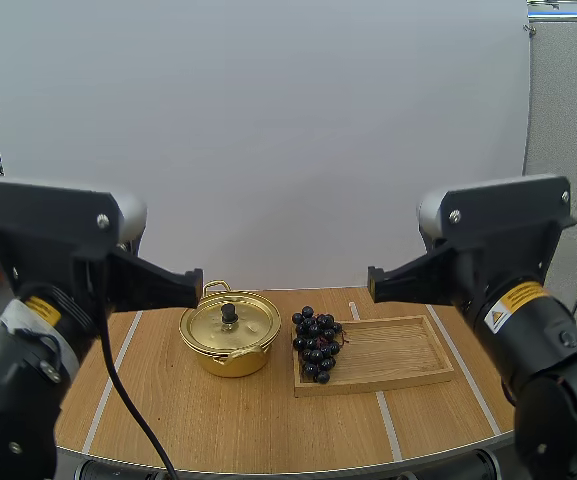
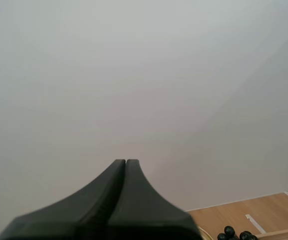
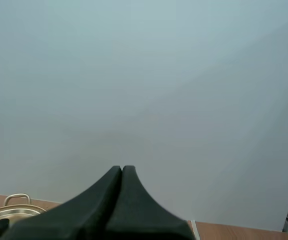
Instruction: Open the pot, put the pineapple inside, and close it
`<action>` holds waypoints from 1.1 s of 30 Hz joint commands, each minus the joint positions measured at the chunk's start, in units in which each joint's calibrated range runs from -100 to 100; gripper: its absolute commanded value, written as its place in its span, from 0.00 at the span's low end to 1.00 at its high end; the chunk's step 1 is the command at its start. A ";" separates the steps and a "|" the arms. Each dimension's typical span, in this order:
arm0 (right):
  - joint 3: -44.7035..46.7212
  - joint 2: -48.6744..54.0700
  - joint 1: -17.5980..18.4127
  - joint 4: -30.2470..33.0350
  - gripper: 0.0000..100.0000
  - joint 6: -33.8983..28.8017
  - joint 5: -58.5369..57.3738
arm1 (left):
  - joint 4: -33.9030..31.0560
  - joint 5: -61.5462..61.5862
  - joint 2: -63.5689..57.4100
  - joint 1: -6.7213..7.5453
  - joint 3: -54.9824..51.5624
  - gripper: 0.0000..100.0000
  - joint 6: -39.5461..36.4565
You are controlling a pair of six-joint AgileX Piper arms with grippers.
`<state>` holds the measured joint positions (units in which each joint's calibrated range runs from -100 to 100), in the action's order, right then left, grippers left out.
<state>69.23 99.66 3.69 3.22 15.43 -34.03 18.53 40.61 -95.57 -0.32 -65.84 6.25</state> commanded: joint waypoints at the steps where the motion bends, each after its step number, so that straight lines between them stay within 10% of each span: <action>1: 6.89 0.34 -2.98 0.54 0.00 0.55 11.12 | 0.00 -7.39 -1.63 -1.09 -7.11 0.00 0.33; 19: 30.77 0.34 -3.44 0.54 0.00 0.55 14.83 | -0.03 -29.66 -1.63 -1.09 -33.75 0.00 3.63; 33: 30.77 0.34 -3.44 0.54 0.00 0.55 2.32 | 0.23 -12.38 -1.63 -1.09 -34.16 0.00 -2.02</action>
<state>99.80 99.66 0.48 3.41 15.43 -31.28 18.53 20.97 -96.85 -1.29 -99.77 6.83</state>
